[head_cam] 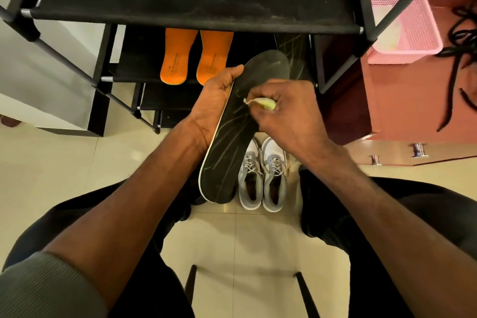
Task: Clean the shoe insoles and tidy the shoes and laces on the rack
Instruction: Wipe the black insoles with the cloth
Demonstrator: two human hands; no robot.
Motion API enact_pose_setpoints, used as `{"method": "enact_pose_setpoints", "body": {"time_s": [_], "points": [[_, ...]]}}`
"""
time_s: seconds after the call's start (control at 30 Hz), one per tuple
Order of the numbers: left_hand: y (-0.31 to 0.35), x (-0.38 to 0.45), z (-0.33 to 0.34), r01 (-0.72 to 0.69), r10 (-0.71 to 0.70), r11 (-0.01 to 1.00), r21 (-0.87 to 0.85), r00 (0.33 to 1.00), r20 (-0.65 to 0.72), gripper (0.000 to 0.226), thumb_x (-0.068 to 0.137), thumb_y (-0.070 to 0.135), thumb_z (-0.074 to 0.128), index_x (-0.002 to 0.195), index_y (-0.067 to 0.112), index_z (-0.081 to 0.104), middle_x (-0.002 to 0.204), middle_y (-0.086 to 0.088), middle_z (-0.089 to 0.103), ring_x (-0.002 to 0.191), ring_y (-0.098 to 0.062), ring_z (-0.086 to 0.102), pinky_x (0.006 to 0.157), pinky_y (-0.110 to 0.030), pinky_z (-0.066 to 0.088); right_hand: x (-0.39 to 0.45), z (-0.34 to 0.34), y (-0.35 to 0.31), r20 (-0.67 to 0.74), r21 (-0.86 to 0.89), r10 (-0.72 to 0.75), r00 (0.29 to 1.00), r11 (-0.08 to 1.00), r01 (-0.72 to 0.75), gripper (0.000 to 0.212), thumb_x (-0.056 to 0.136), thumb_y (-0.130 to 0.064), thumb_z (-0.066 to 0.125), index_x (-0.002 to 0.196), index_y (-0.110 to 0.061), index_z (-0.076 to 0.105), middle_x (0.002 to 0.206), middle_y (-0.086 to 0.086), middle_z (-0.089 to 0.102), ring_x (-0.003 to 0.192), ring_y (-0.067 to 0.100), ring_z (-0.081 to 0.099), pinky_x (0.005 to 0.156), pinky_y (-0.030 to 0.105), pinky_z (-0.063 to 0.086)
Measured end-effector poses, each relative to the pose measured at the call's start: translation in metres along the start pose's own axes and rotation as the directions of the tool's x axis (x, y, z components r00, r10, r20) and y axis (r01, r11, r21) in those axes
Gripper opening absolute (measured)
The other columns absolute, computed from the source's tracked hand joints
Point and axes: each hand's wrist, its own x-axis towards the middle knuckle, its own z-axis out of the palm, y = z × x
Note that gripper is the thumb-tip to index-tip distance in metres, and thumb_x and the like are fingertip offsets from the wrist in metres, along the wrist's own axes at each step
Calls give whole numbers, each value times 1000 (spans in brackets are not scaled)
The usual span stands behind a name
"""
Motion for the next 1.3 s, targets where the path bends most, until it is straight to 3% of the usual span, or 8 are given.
{"method": "enact_pose_setpoints", "body": {"time_s": [0.23, 0.53, 0.67, 0.8, 0.97, 1.13, 1.23, 1.3], "points": [[-6, 8, -4, 35, -41, 995, 88, 997, 64, 52, 107, 41, 38, 91, 13, 78, 85, -6, 70, 81, -22, 63, 79, -39, 41, 7, 2, 6, -164, 18, 78, 983, 997, -76, 12, 83, -11, 74, 91, -13, 81, 87, -5, 74, 76, 10, 70, 70, 39, 61], [-12, 7, 1, 42, -65, 988, 145, 986, 155, 59, 110, 37, 34, 82, 18, 83, 82, -4, 75, 75, -19, 69, 78, -38, 48, 18, -14, 5, -413, 56, 105, 905, 994, -89, 12, 85, -13, 73, 92, -13, 82, 86, -7, 75, 78, 4, 69, 69, 14, 54], [-9, 7, 3, 31, -42, 997, 68, 986, 159, 53, 109, 35, 39, 83, 13, 81, 83, -6, 71, 81, -19, 67, 82, -36, 49, 10, -9, -1, -258, 36, 52, 965, 998, -44, 14, 86, -12, 75, 97, -14, 83, 92, -6, 77, 81, 2, 71, 75, 17, 58], [0, 7, -1, -81, 80, 997, 11, 997, 23, 54, 108, 24, 41, 74, 8, 80, 78, -8, 75, 73, -17, 73, 72, -25, 60, -7, 6, -13, -86, 147, 0, 996, 989, 13, 12, 87, -6, 77, 96, -10, 83, 89, -6, 77, 78, 5, 71, 69, 18, 56], [-4, 3, 4, -78, 78, 996, -41, 997, -17, 39, 110, 22, 35, 138, 4, 56, 88, -8, 78, 80, -17, 76, 70, -28, 62, 0, 5, -10, -125, 122, 30, 992, 992, -15, 13, 84, -7, 76, 92, -13, 83, 88, -6, 77, 79, 7, 72, 70, 32, 62], [-15, 8, 1, -72, 64, 993, 93, 994, 85, 38, 112, 21, 28, 137, 16, 57, 100, -6, 77, 85, -19, 74, 75, -35, 60, 18, -12, -2, -245, 113, 146, 959, 986, -122, 14, 82, -11, 77, 93, -18, 84, 90, -9, 77, 86, 1, 72, 81, 24, 60], [-13, 7, -1, -60, 51, 997, 48, 984, 168, 46, 112, 29, 29, 155, 23, 44, 133, -10, 67, 113, -26, 66, 94, -44, 52, 14, -9, -6, -150, 100, 123, 981, 989, -109, 14, 83, -12, 77, 94, -18, 83, 91, -10, 77, 84, 0, 72, 76, 22, 60], [-9, 9, -7, -99, 97, 995, 12, 986, 134, 47, 112, 24, 27, 156, 16, 41, 139, -13, 63, 123, -24, 65, 97, -37, 57, 8, -6, -9, -53, 127, 88, 995, 989, -81, 12, 83, -10, 78, 91, -17, 84, 87, -12, 76, 78, -1, 71, 69, 17, 57]]}}
